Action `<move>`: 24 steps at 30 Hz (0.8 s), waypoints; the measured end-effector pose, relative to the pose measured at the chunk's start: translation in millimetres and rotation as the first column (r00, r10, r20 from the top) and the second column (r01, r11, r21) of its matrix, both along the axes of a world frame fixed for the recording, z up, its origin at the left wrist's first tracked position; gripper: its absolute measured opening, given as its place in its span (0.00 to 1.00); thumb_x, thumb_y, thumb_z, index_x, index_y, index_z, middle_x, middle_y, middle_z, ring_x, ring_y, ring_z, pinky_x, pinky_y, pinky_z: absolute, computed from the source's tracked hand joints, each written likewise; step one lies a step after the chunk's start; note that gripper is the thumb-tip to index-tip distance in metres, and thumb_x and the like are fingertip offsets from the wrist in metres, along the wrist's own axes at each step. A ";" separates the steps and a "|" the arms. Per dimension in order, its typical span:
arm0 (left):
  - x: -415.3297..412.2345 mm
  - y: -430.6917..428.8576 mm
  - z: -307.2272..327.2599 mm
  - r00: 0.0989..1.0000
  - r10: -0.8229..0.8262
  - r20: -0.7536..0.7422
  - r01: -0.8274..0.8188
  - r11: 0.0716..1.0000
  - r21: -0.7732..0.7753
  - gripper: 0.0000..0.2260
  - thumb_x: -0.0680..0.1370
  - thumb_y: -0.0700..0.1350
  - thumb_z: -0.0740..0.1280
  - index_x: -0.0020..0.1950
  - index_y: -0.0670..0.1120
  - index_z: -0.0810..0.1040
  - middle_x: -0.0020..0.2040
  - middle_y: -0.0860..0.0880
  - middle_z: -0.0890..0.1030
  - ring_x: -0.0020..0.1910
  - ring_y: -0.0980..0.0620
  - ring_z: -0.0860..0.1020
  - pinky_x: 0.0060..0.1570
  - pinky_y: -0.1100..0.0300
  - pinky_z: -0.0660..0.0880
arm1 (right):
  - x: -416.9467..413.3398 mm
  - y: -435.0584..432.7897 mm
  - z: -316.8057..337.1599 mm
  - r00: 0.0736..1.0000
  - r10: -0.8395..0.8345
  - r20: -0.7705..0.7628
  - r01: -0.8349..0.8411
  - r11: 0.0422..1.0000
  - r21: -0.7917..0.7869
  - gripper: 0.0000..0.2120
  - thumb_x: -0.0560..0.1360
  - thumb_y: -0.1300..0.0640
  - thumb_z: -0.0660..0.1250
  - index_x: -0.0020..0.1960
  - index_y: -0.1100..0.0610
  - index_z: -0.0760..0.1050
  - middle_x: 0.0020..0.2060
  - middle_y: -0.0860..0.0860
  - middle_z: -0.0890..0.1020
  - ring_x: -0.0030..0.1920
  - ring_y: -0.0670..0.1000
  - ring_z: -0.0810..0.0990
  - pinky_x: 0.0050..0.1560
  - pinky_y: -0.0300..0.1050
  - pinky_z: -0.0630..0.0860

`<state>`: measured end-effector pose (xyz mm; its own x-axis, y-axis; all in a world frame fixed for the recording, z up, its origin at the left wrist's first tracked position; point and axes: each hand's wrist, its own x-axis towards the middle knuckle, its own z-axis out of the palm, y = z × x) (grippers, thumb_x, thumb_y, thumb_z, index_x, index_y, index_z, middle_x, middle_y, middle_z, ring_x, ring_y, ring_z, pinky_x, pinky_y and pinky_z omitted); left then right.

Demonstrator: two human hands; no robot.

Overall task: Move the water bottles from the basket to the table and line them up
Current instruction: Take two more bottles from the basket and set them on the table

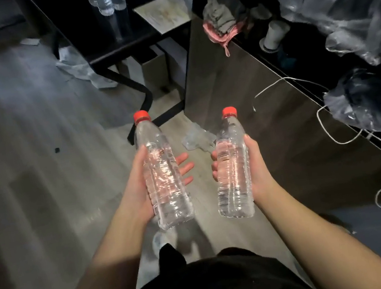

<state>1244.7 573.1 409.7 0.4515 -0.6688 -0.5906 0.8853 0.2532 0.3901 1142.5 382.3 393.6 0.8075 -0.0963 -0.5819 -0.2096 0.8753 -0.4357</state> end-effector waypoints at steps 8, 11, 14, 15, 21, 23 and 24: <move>81.6 39.7 -0.7 0.998 -0.061 0.014 0.061 0.998 0.011 0.28 0.68 0.68 0.64 0.41 0.42 0.83 0.39 0.45 0.81 0.34 0.48 0.81 0.40 0.55 0.79 | 77.3 43.6 1.1 0.999 -0.035 0.013 0.034 0.996 0.077 0.30 0.67 0.30 0.62 0.49 0.58 0.75 0.38 0.54 0.79 0.32 0.52 0.79 0.37 0.45 0.80; 104.1 44.1 -1.5 0.998 -0.063 0.026 0.064 0.998 -0.023 0.25 0.70 0.68 0.65 0.43 0.45 0.79 0.38 0.45 0.78 0.32 0.48 0.79 0.36 0.56 0.79 | 101.7 47.9 2.0 1.000 -0.009 0.021 0.007 0.998 0.055 0.29 0.66 0.31 0.65 0.49 0.57 0.74 0.36 0.54 0.79 0.32 0.51 0.78 0.37 0.44 0.79; 128.5 44.9 -3.1 0.997 -0.053 0.047 0.052 0.998 0.027 0.26 0.68 0.66 0.66 0.47 0.43 0.76 0.37 0.44 0.79 0.31 0.48 0.79 0.33 0.58 0.79 | 129.0 47.6 -0.9 0.999 -0.008 0.050 0.006 0.999 0.031 0.26 0.67 0.34 0.67 0.48 0.56 0.75 0.37 0.53 0.78 0.32 0.51 0.78 0.37 0.44 0.78; 137.3 45.0 -4.5 0.997 -0.052 0.056 0.050 0.998 0.042 0.27 0.68 0.66 0.66 0.49 0.42 0.76 0.36 0.44 0.80 0.30 0.48 0.80 0.33 0.58 0.79 | 139.2 46.8 -3.2 0.999 -0.011 0.054 0.010 1.000 0.023 0.25 0.68 0.34 0.66 0.46 0.56 0.76 0.37 0.53 0.78 0.31 0.51 0.78 0.37 0.44 0.78; 208.9 44.8 -26.3 0.992 -0.047 0.120 0.043 0.998 0.038 0.25 0.69 0.66 0.69 0.49 0.45 0.78 0.39 0.46 0.80 0.35 0.50 0.80 0.38 0.56 0.79 | 216.4 37.4 -14.1 0.999 -0.019 0.028 0.020 1.000 -0.019 0.25 0.65 0.34 0.68 0.42 0.57 0.79 0.35 0.53 0.78 0.29 0.51 0.78 0.35 0.43 0.78; 239.2 39.4 -30.6 0.994 -0.055 0.091 0.051 0.998 0.041 0.24 0.67 0.66 0.70 0.46 0.46 0.79 0.38 0.48 0.80 0.34 0.50 0.80 0.37 0.57 0.79 | 249.2 31.0 -18.0 1.000 -0.004 0.003 0.005 0.999 -0.049 0.26 0.68 0.33 0.65 0.41 0.58 0.80 0.35 0.53 0.78 0.29 0.51 0.78 0.34 0.44 0.78; 254.5 35.7 -30.9 0.997 -0.053 0.062 0.051 0.998 0.043 0.24 0.67 0.66 0.71 0.44 0.45 0.80 0.37 0.48 0.79 0.34 0.51 0.80 0.36 0.58 0.78 | 266.0 26.9 -19.6 1.000 0.006 -0.014 -0.007 0.998 -0.064 0.27 0.71 0.33 0.63 0.40 0.58 0.80 0.35 0.53 0.79 0.29 0.51 0.78 0.34 0.44 0.78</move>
<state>1499.2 608.7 378.8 0.4542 -0.6683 -0.5892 0.8700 0.1901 0.4550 1408.5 409.1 374.0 0.8002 -0.1288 -0.5858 -0.2216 0.8441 -0.4882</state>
